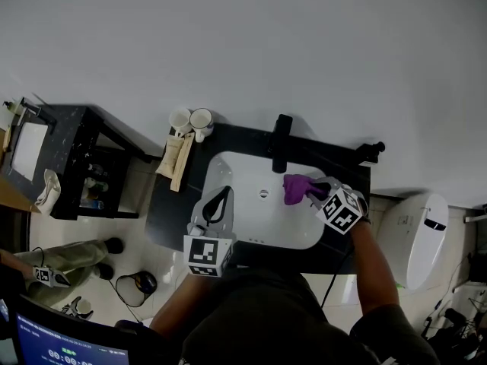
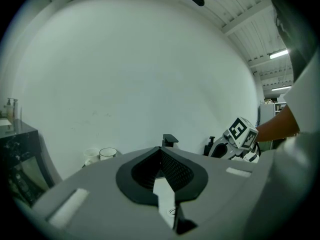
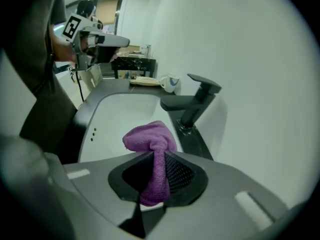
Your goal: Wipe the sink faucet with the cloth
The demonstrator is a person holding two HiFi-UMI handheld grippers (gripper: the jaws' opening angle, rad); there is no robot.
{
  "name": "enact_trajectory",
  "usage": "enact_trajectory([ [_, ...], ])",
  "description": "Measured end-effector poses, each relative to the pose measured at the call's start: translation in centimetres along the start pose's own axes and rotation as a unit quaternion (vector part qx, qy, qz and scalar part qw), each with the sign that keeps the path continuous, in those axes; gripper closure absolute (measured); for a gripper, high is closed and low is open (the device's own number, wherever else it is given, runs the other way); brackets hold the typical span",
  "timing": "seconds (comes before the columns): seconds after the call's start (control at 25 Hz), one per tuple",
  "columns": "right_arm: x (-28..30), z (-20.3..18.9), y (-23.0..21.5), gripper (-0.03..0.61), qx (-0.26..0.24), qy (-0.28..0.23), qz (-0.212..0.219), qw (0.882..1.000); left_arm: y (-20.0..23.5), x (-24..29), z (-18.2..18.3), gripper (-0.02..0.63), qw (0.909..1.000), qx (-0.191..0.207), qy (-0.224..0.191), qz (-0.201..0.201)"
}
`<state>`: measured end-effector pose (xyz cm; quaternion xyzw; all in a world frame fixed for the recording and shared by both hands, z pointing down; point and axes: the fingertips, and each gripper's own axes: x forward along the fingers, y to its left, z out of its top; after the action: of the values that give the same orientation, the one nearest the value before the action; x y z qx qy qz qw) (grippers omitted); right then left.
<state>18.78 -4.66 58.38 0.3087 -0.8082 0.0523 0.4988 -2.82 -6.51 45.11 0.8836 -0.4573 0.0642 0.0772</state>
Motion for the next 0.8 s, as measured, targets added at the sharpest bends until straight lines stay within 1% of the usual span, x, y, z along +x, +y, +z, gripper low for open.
enact_trajectory([
  [0.12, -0.3, -0.7, -3.6, 0.518, 0.026, 0.001, -0.046, 0.999, -0.7, 0.3, -0.1, 0.597, 1.0000, 0.003, 0.003, -0.003],
  [0.2, -0.5, -0.3, -5.9, 0.518, 0.034, 0.000, -0.078, 0.996, -1.1, 0.5, -0.1, 0.597, 1.0000, 0.007, 0.004, -0.002],
  [0.32, -0.5, 2.2, -9.0, 0.518, 0.039, -0.007, -0.112, 0.993, -0.4, 0.4, 0.0, 0.597, 0.9999, 0.008, 0.005, 0.005],
  [0.4, -0.6, 3.9, -10.8, 0.518, 0.039, -0.015, -0.127, 0.991, 0.0, 0.3, 0.1, 0.597, 0.9999, 0.010, 0.007, 0.012],
  [0.56, 0.2, 6.8, -13.3, 0.518, 0.021, -0.034, -0.131, 0.991, 0.2, -0.2, -0.1, 0.597, 0.9995, 0.014, 0.016, 0.025],
  [0.64, 1.0, 7.6, -13.6, 0.517, 0.010, -0.040, -0.123, 0.992, 0.0, -0.6, -0.3, 0.597, 0.9991, 0.014, 0.023, 0.031],
  [0.8, 2.2, 10.0, -13.3, 0.518, -0.005, -0.070, -0.103, 0.992, -0.2, -0.9, -1.2, 0.597, 0.9982, 0.019, 0.038, 0.042],
])
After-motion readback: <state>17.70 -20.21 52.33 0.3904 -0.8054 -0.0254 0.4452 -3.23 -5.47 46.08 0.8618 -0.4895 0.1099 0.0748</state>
